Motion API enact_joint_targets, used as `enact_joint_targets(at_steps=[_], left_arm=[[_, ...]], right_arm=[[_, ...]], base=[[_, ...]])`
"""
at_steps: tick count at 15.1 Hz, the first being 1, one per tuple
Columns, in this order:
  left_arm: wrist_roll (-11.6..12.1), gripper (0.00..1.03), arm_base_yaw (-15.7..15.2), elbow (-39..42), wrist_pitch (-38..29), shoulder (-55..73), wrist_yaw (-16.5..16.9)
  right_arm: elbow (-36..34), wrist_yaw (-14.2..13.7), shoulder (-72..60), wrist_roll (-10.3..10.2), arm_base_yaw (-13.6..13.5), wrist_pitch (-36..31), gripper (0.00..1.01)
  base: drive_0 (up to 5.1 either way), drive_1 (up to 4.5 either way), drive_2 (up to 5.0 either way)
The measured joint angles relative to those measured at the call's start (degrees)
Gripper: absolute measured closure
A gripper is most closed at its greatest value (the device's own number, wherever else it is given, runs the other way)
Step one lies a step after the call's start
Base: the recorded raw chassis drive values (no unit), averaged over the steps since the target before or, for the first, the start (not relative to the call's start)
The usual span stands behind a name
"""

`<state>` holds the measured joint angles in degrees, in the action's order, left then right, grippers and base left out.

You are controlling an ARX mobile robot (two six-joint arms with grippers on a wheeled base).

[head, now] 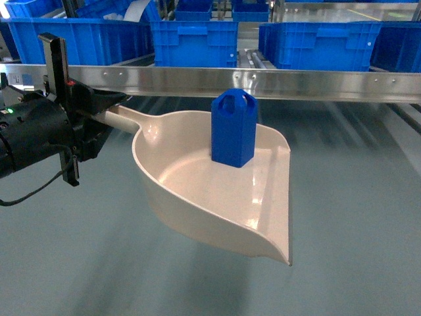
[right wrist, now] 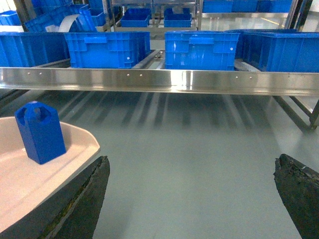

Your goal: Place part in tray to right shelf

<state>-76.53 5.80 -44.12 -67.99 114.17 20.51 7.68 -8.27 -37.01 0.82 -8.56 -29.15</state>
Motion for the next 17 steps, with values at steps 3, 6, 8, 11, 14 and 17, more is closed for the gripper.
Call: enact_joint_targets(at_steps=[3, 6, 8, 11, 14, 17], left_arm=[[0.0, 0.89, 0.1, 0.0, 0.3, 0.0, 0.0], [0.0, 0.89, 0.3, 0.0, 0.4, 0.0, 0.1], [0.0, 0.89, 0.3, 0.0, 0.3, 0.0, 0.1], [0.1, 0.89, 0.3, 0.0, 0.2, 0.0, 0.0], [0.0, 0.89, 0.3, 0.0, 0.1, 0.0, 0.1], [0.0, 0.89, 0.2, 0.0, 0.3, 0.0, 0.0]], right_arm=[[0.0, 0.0, 0.0, 0.0, 0.0, 0.0, 0.03], [0.0, 0.0, 0.0, 0.0, 0.0, 0.0, 0.03], [0.0, 0.0, -0.2, 0.0, 0.0, 0.0, 0.03], [0.0, 0.0, -0.1, 0.0, 0.0, 0.0, 0.03], [0.0, 0.0, 0.0, 0.0, 0.0, 0.0, 0.03], [0.0, 0.0, -0.1, 0.0, 0.0, 0.0, 0.03]], base=[[0.8, 3.26, -4.2], [0.2, 4.27, -3.9], [0.2, 4.33, -4.0], [0.1, 4.25, -4.1], [0.0, 4.18, -4.2], [0.0, 4.18, -4.2]])
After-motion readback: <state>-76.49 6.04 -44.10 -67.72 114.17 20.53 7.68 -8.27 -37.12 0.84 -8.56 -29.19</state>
